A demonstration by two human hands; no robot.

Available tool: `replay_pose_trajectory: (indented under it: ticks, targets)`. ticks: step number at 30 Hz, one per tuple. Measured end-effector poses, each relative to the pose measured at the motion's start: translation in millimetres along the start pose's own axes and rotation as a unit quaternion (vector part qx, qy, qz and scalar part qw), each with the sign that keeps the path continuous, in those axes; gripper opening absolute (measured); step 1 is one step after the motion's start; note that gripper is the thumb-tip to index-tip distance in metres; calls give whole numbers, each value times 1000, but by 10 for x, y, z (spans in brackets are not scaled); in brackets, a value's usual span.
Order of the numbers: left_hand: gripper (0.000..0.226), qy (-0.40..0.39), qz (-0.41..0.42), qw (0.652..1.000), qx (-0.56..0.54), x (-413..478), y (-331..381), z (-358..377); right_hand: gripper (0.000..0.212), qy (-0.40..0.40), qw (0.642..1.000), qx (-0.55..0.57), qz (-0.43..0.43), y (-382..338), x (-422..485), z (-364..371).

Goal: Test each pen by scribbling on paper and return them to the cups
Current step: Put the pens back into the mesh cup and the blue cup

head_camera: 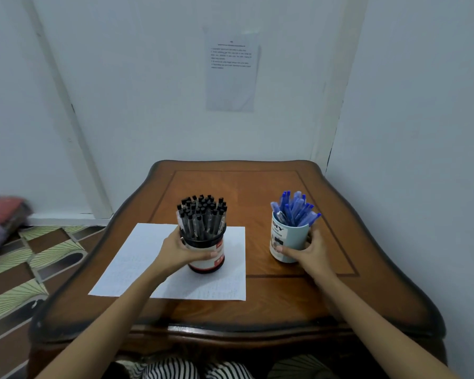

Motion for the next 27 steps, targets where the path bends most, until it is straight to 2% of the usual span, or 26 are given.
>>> replay_pose_trajectory:
  ticks: [3,6,7,14,18,19,23,27]
  targets:
    - [73,0,21,1000,-18,236,199,43,80,-13,1000,14,-18,-148,147,106]
    - [98,-6,31,999,-41,575,340,62,81,-17,999,16,-30,-271,407,221]
    - [99,-5,33,998,-44,696,349,72,81,-17,999,13,-36,-304,511,259]
    - [82,45,23,998,-34,1515,103,-5,82,-25,998,2,-49,-328,1269,498]
    - [110,76,3,997,-26,1904,-43,-92,81,-17,998,-17,-52,-210,1639,628]
    - [111,82,3,996,-23,1981,-72,-101,81,-20,998,-17,-49,-174,1715,667]
    - [90,103,20,994,-7,2219,-151,-96,83,-15,999,-20,-47,-36,1962,767]
    - [90,97,23,995,-3,2335,-220,8,86,4,999,-10,-33,81,2109,774]
Point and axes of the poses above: each hand's wrist, its own x-axis towards the middle knuckle, its own z-axis out of the palm, y = z × x, the point moved 8 cm from there along x, towards the middle knuckle, and after that the axes turned 6 degrees about -y, right-handed, at the moved point
